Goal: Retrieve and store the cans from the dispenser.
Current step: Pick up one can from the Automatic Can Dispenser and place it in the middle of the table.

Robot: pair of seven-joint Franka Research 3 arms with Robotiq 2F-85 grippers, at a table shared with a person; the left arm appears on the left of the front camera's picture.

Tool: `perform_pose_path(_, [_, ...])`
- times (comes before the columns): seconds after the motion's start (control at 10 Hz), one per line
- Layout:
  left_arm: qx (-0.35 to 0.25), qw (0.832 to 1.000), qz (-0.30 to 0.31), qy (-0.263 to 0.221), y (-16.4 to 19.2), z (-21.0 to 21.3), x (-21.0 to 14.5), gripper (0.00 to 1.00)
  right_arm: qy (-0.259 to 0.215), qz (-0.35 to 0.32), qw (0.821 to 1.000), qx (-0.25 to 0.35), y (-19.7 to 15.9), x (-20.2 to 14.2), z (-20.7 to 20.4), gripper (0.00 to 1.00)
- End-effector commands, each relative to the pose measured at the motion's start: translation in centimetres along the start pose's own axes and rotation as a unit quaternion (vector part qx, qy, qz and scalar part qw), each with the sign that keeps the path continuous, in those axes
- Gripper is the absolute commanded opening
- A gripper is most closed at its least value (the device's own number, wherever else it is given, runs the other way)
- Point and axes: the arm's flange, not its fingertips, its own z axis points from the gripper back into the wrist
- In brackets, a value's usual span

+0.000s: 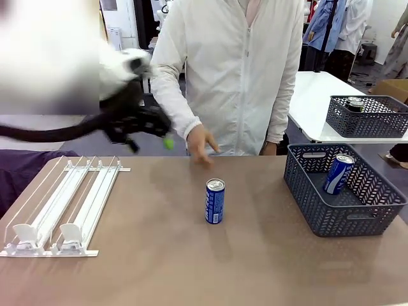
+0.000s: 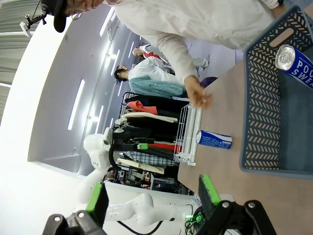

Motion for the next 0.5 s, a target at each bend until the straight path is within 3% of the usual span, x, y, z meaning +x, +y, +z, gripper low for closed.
perform_pose_path(0.0, [-0.107, 0.990, 0.091, 0.007, 12.6, 5.2, -4.3, 1.00, 0.007, 0.005, 1.000, -0.003, 0.3, -0.1, 0.1, 1.00])
perform_pose_path(0.2, [-0.188, 0.957, 0.220, -0.034, 21.9, 8.9, -8.4, 1.00, 0.007, 0.005, 1.000, -0.003, 0.3, -0.1, 0.1, 1.00])
perform_pose_path(0.4, [-0.312, 0.920, 0.228, -0.059, 28.1, 10.1, -12.6, 1.00, 0.007, 0.005, 1.000, -0.003, 0.3, -0.1, 0.1, 1.00])
